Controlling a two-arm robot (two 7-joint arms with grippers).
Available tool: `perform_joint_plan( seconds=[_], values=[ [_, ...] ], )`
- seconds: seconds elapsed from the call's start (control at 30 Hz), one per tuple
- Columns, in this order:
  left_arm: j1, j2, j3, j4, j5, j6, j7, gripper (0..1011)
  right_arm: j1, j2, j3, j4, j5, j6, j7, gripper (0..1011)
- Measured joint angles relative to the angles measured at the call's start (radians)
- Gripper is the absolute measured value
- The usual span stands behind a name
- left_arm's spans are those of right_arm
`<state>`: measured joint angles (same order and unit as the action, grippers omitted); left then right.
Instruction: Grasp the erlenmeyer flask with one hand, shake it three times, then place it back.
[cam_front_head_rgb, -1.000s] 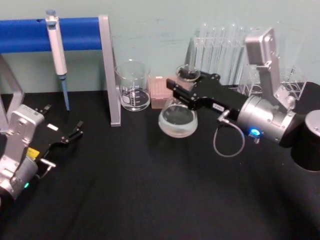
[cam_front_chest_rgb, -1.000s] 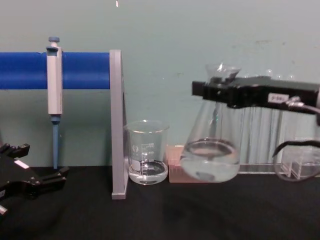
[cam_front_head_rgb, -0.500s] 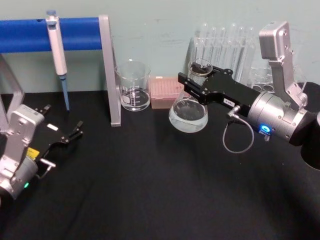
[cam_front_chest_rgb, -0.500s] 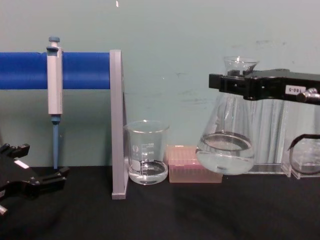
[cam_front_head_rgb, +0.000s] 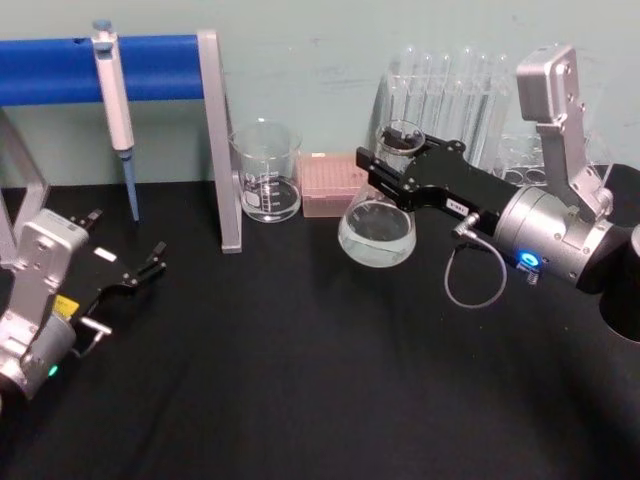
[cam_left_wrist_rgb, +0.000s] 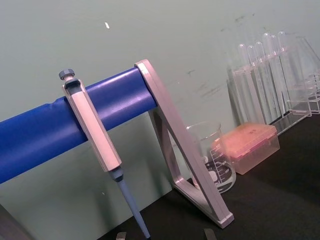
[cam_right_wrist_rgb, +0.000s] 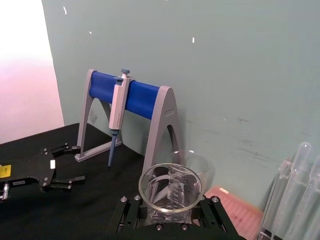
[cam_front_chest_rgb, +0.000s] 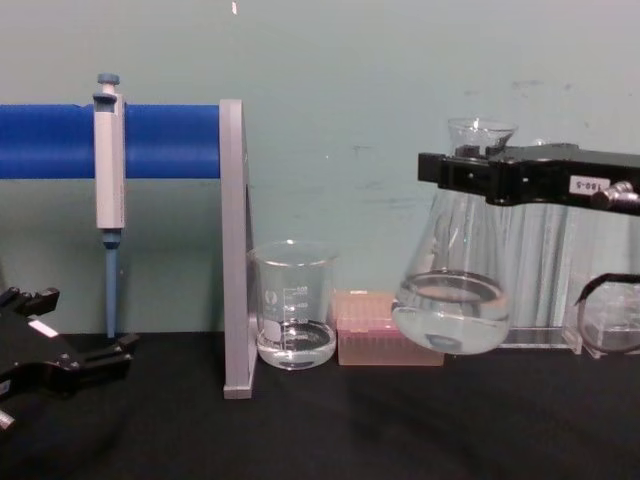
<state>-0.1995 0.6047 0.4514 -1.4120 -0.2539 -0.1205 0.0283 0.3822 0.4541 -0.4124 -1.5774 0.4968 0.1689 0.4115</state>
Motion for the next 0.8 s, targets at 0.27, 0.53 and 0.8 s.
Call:
perform_joint_plan(
  seconds=[0.27,0.53,0.8],
  values=[
    [0.000,0.000,0.000,0.000,0.000,0.000,0.000,1001,0.007,-0.008,-0.007,0.020,-0.013,-0.005,-0.001,453],
    [0.000,0.000,0.000,0.000,0.000,0.000,0.000,1001,0.016,-0.021,-0.043,0.027,-0.009,-0.020,0.056,453],
    [0.000,0.000,0.000,0.000,0.000,0.000,0.000,1001,0.026,-0.008,-0.101,0.010,0.032,-0.049,0.176,453]
  ],
)
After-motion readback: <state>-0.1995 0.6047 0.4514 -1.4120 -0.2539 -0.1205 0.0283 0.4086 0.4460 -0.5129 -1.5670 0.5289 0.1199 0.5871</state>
